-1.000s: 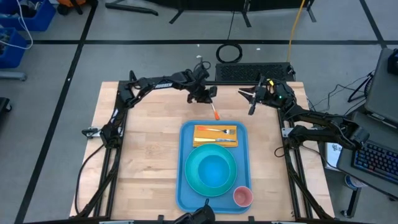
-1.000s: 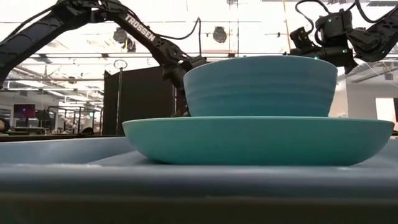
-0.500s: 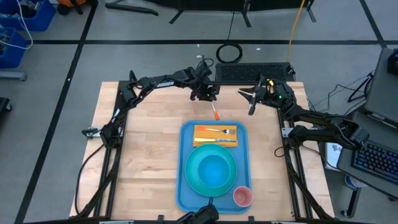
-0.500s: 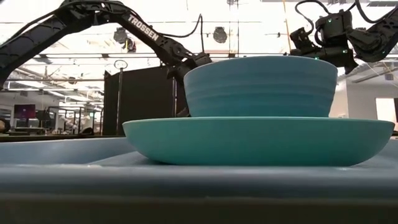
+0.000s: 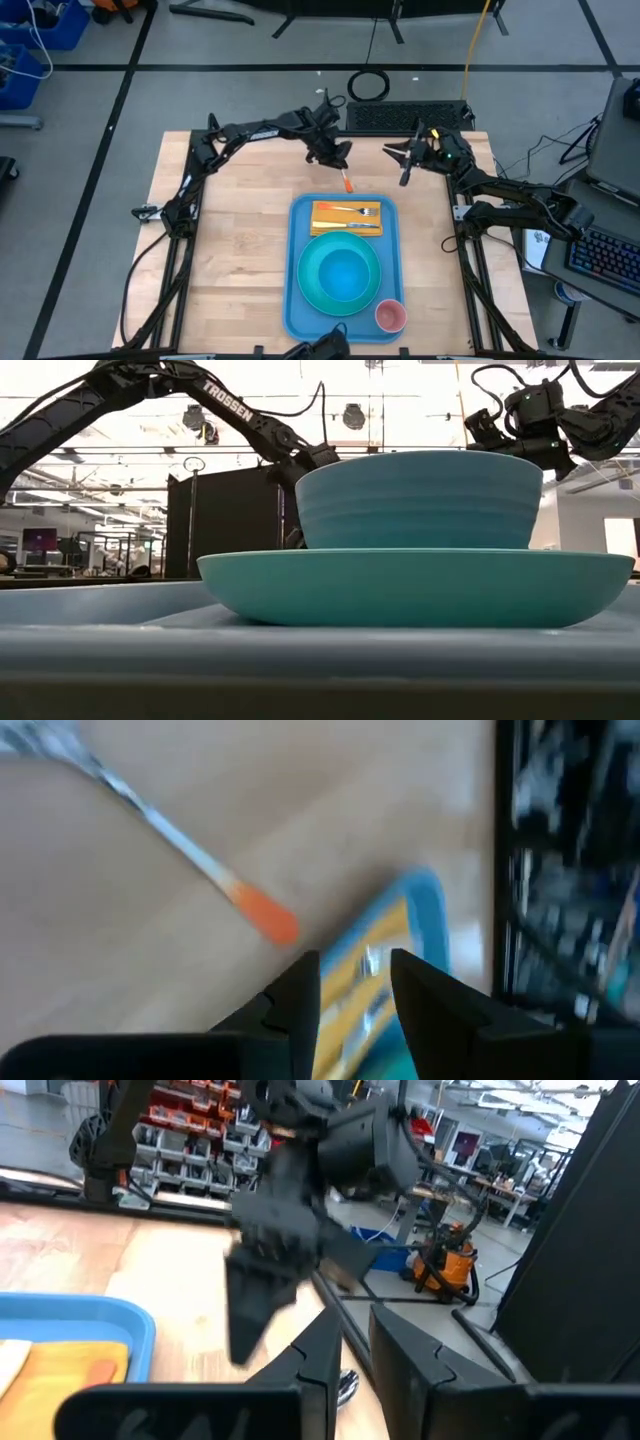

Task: Set up tray
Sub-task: Adjust the blue serving tray

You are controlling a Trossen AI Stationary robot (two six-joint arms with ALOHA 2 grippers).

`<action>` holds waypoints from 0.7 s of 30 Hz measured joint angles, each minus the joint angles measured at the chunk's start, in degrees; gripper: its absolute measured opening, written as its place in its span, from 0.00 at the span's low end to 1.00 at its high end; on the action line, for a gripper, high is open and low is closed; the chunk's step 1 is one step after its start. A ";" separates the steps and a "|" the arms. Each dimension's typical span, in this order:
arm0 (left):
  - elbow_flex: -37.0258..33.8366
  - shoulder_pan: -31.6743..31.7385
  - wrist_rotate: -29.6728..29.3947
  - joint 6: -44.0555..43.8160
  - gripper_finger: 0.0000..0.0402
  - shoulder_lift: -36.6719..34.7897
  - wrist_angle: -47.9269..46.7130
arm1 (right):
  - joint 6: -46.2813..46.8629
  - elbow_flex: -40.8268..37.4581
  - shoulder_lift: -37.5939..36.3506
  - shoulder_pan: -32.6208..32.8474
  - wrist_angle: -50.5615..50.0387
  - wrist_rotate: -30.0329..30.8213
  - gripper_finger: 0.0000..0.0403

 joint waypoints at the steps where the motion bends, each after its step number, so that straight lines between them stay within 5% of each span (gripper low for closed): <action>1: 0.00 -0.09 0.57 2.53 0.29 -0.46 -1.62 | -0.34 0.00 0.00 0.00 -0.63 0.00 0.11; 7: 0.07 -0.21 -11.92 26.72 0.05 -5.13 -15.00 | -1.26 0.00 0.00 0.00 -2.66 0.00 0.11; 12: 0.10 -0.71 -26.89 53.69 0.01 -8.01 -19.43 | -1.26 0.00 0.00 0.00 -4.11 0.00 0.11; 21: -0.02 0.81 -23.76 72.67 0.01 -6.00 -20.06 | -1.26 0.00 0.00 0.00 -5.17 0.16 0.11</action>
